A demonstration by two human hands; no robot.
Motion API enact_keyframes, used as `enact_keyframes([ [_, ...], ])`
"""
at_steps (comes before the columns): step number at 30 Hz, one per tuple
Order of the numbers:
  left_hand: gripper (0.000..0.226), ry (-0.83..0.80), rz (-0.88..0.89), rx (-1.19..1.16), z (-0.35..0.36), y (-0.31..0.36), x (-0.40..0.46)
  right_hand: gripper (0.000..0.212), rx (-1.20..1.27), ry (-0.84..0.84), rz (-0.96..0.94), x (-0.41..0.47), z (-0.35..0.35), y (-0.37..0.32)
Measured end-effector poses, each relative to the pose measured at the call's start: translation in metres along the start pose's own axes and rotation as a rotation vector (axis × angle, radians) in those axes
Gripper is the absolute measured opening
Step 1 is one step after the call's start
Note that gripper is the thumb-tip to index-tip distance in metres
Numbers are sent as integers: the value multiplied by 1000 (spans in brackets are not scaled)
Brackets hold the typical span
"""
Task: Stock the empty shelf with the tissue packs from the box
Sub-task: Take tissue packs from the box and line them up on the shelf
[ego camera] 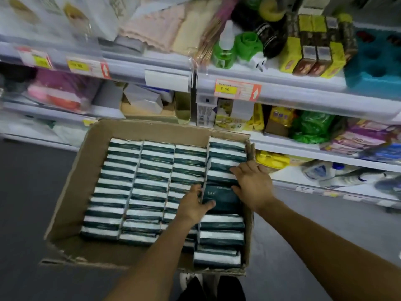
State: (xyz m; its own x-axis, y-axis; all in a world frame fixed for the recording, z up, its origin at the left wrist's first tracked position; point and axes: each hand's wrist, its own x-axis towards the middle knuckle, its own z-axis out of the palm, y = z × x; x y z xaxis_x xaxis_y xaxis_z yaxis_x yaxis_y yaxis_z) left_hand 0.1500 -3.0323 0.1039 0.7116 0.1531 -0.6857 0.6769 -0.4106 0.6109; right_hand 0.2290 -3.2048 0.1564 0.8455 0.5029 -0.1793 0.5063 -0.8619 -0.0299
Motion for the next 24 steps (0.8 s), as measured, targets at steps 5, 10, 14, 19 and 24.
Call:
enact_keyframes([
  [5, 35, 8, -47, 74, 4, 8, 0, 38, -23, -27, -11, 2, 2, -2],
  [10, 26, 10, 38, -8, -27, 23, -31, 24, 198, 79, 27, -10, -31, -3],
  [14, 31, 129, 133, -65, -61, 28, -69, 22, 477, 46, 134, -27, -76, -4],
  [19, 46, 248, 243, -176, -90, 59, -124, 32, 876, 170, 224, -62, -129, 3],
  [24, 46, 217, 404, -321, -94, 116, -178, 31, 1127, 282, 145, -99, -186, 35],
])
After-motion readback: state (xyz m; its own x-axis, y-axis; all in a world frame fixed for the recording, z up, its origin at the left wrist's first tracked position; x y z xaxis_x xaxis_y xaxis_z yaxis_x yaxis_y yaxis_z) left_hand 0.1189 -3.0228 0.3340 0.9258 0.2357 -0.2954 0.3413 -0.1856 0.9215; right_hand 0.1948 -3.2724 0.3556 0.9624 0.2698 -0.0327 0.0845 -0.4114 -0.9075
